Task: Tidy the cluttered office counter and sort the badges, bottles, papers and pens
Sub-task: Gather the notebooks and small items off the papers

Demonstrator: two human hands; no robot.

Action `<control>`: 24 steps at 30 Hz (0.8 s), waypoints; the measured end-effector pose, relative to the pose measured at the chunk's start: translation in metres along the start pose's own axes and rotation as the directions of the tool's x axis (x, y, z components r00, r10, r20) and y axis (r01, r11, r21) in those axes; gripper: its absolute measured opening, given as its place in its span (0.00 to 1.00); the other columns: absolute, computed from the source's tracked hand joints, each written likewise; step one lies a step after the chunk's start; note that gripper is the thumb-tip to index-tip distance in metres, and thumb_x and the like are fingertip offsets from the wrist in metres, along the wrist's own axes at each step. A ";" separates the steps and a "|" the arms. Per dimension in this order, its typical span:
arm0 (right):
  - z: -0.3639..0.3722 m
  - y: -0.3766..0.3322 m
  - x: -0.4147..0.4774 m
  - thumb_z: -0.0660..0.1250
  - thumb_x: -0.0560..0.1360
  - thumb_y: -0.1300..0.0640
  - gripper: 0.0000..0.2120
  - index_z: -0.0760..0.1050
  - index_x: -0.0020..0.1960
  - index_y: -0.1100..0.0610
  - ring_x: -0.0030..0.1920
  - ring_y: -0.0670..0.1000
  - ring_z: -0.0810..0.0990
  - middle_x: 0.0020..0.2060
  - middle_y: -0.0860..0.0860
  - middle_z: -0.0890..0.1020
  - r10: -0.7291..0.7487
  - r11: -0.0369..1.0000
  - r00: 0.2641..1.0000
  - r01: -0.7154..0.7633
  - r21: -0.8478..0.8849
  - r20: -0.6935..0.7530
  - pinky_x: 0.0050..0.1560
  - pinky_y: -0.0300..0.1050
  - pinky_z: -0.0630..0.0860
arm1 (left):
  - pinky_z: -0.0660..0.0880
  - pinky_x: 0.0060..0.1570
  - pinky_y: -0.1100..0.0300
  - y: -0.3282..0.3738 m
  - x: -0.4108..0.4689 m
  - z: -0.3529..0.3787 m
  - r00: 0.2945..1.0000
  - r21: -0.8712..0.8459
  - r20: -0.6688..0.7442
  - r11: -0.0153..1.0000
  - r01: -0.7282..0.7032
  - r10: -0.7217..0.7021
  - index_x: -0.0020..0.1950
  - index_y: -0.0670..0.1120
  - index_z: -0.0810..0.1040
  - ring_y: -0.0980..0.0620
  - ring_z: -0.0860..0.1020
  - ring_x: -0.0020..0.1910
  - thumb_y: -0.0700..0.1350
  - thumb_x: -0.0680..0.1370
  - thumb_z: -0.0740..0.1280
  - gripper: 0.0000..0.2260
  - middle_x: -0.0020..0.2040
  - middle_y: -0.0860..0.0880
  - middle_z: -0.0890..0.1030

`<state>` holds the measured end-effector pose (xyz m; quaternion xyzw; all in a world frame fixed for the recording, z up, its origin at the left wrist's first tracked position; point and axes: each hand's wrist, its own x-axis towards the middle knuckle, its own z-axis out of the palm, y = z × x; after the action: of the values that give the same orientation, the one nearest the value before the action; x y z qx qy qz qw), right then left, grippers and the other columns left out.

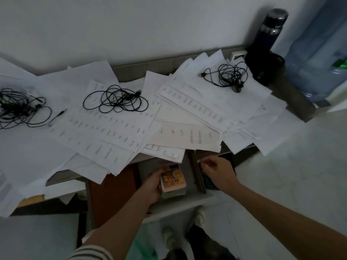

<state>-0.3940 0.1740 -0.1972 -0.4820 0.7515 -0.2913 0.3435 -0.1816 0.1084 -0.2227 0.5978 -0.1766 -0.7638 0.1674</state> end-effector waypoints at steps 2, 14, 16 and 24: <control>0.000 0.024 -0.009 0.69 0.75 0.60 0.06 0.81 0.52 0.58 0.45 0.47 0.81 0.44 0.49 0.83 0.124 0.991 0.992 -0.124 -0.041 0.004 0.46 0.36 0.73 | 0.79 0.32 0.57 -0.009 0.011 0.022 1.000 0.071 0.018 0.997 -0.025 0.024 0.58 0.42 0.78 0.46 0.82 0.40 0.42 0.79 0.63 0.10 0.47 0.42 0.84; 0.023 0.057 -0.011 0.58 0.75 0.74 0.14 0.80 0.42 0.63 0.29 0.46 0.72 0.31 0.52 0.76 0.269 0.949 0.895 -0.309 0.060 0.356 0.32 0.38 0.69 | 0.79 0.42 0.56 -0.036 0.007 0.057 0.996 0.361 -0.066 0.932 -0.030 0.058 0.50 0.42 0.80 0.46 0.82 0.43 0.33 0.77 0.57 0.12 0.44 0.43 0.84; 0.023 0.056 -0.008 0.58 0.73 0.73 0.18 0.78 0.35 0.55 0.30 0.46 0.71 0.30 0.50 0.76 0.250 0.963 0.892 -0.270 0.002 0.377 0.31 0.35 0.67 | 0.79 0.42 0.56 -0.036 0.007 0.058 0.997 0.364 -0.057 0.931 -0.033 0.058 0.50 0.42 0.80 0.46 0.82 0.44 0.33 0.77 0.57 0.13 0.46 0.43 0.84; 0.009 0.045 -0.002 0.63 0.76 0.62 0.10 0.83 0.44 0.61 0.40 0.51 0.81 0.38 0.52 0.83 0.213 0.971 0.914 -0.159 -0.177 0.345 0.42 0.45 0.78 | 0.71 0.44 0.55 -0.017 -0.003 0.031 0.979 0.578 -0.146 0.816 -0.031 0.140 0.40 0.44 0.72 0.46 0.73 0.46 0.36 0.78 0.60 0.08 0.44 0.43 0.75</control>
<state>-0.4096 0.1911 -0.2372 -0.4772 0.7370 -0.1081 0.4662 -0.2117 0.1265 -0.2214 0.6789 -0.4086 -0.6094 0.0299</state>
